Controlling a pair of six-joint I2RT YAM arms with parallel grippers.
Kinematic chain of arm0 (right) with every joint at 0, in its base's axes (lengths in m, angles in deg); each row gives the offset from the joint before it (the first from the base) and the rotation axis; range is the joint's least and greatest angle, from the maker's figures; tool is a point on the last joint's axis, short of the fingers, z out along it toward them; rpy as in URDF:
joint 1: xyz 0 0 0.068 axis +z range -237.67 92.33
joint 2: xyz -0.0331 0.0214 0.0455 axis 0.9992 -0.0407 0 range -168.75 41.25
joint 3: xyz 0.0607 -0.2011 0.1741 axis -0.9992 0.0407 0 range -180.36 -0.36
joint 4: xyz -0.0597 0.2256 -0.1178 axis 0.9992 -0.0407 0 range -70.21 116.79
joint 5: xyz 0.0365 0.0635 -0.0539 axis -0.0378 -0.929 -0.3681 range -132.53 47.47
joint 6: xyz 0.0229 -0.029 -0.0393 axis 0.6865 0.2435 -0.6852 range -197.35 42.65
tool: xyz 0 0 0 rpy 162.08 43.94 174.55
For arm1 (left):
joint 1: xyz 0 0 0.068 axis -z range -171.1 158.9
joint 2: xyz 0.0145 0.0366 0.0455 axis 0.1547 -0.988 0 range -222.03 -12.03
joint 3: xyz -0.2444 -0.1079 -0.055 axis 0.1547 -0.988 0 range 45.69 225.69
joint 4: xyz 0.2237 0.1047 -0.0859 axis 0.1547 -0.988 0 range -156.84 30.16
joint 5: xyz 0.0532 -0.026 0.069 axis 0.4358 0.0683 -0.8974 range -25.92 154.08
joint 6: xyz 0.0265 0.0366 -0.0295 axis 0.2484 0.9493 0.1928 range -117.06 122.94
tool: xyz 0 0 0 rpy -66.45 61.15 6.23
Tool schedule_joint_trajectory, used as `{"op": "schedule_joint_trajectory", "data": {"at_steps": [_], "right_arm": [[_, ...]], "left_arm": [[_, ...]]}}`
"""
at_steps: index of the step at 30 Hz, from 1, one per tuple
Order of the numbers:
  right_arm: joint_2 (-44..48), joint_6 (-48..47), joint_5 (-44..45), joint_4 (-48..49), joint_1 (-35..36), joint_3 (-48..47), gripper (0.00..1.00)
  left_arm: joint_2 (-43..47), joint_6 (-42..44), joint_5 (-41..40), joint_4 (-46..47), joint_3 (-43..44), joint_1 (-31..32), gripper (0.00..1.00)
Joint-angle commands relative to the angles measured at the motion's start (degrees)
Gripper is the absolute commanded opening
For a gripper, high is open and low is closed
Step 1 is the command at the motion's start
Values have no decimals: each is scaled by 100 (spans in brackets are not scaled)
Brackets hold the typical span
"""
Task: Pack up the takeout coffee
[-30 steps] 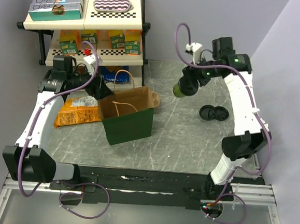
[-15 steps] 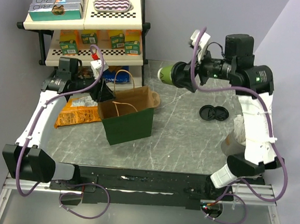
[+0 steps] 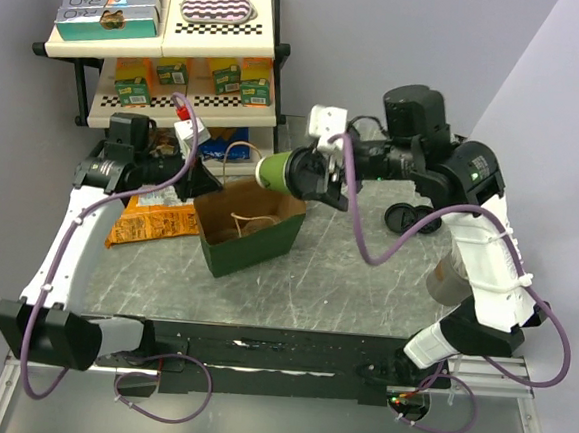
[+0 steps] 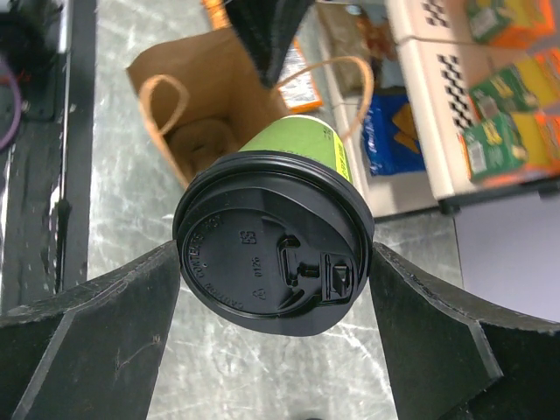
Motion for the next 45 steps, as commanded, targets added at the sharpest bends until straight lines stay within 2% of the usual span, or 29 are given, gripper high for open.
{"op": "schedule_joint_trajectory", "data": {"at_steps": [1,5,9,12,23,30,36,45], "right_arm": [[251,-852,221,-152,451,268,0],[304,-1003,414,-91,628,620,0],[155,-976,424,-126,742,576,0],[50,-1011,476,-170,812,558,0],[339,-968,696,225,856,1033,0],[559,-853,793,630,848,1428,0],[603,-792,723,779,856,1736,0],[392,-862,476,385,988,1350,0]], "left_arm": [[494,219,26,250,70,171,1],[670,439,-245,232,-26,417,1],[995,738,-834,461,-255,908,1],[978,931,-1159,417,-220,1040,1],[917,1643,-2162,681,-18,1085,1],[1048,1934,-2681,1190,-184,1085,1],[1224,1855,-2252,1174,-536,1164,1],[1523,1381,-1724,839,-931,1638,1]]}}
